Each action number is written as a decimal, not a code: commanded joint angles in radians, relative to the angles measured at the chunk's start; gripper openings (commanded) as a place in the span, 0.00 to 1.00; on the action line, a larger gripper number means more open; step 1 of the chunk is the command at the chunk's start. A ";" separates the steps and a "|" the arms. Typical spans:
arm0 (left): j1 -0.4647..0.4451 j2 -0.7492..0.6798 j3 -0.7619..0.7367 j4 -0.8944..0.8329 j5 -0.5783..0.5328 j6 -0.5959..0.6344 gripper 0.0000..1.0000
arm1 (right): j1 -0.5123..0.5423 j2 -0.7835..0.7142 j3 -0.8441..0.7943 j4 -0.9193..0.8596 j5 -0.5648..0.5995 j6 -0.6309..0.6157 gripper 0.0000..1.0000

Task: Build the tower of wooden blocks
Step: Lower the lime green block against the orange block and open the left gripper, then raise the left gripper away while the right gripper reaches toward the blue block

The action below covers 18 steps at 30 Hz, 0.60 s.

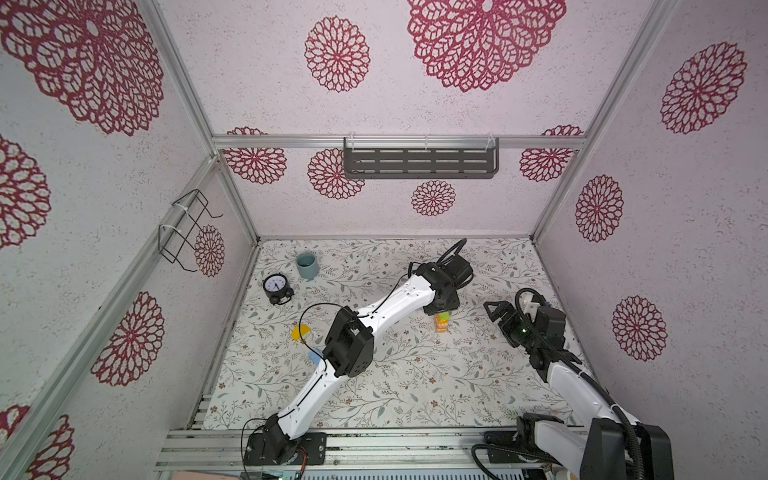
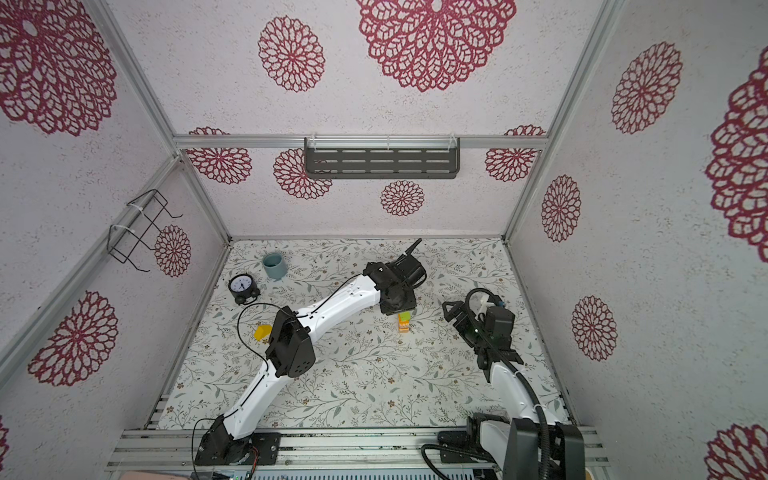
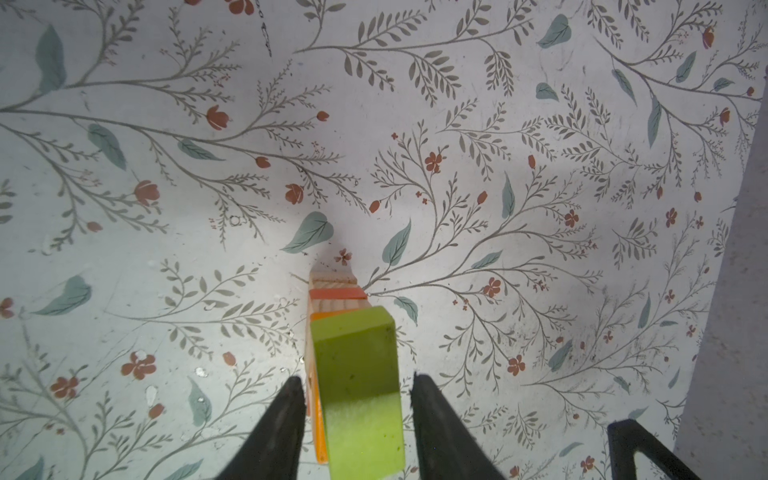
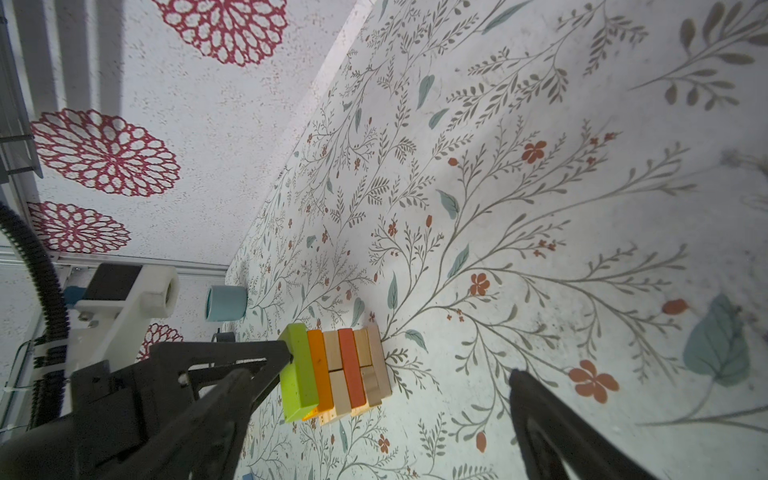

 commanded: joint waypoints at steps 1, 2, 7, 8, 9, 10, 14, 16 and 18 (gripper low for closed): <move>-0.004 -0.033 0.006 0.006 -0.025 -0.002 0.54 | -0.004 -0.008 0.003 0.029 -0.018 -0.006 0.99; -0.004 -0.040 0.005 0.007 -0.032 0.002 0.57 | -0.004 -0.011 0.003 0.034 -0.028 -0.011 0.99; 0.001 -0.080 0.004 0.006 -0.060 0.026 0.78 | -0.004 -0.041 0.011 0.013 -0.030 -0.057 0.99; 0.004 -0.088 0.005 0.005 -0.064 0.035 0.82 | -0.001 -0.044 0.018 0.001 -0.032 -0.078 0.99; 0.008 -0.096 0.005 0.001 -0.066 0.042 0.86 | 0.001 -0.047 0.028 -0.019 -0.028 -0.097 0.99; 0.012 -0.105 0.006 -0.004 -0.073 0.048 0.90 | 0.004 -0.048 0.038 -0.042 -0.017 -0.114 0.99; 0.028 -0.169 -0.009 -0.036 -0.125 0.080 0.97 | 0.009 -0.051 0.070 -0.108 0.019 -0.165 0.99; 0.037 -0.216 -0.047 -0.037 -0.145 0.094 0.97 | 0.011 -0.043 0.091 -0.139 0.025 -0.187 0.99; 0.051 -0.284 -0.120 -0.014 -0.154 0.107 0.97 | 0.017 -0.022 0.122 -0.173 0.016 -0.207 0.99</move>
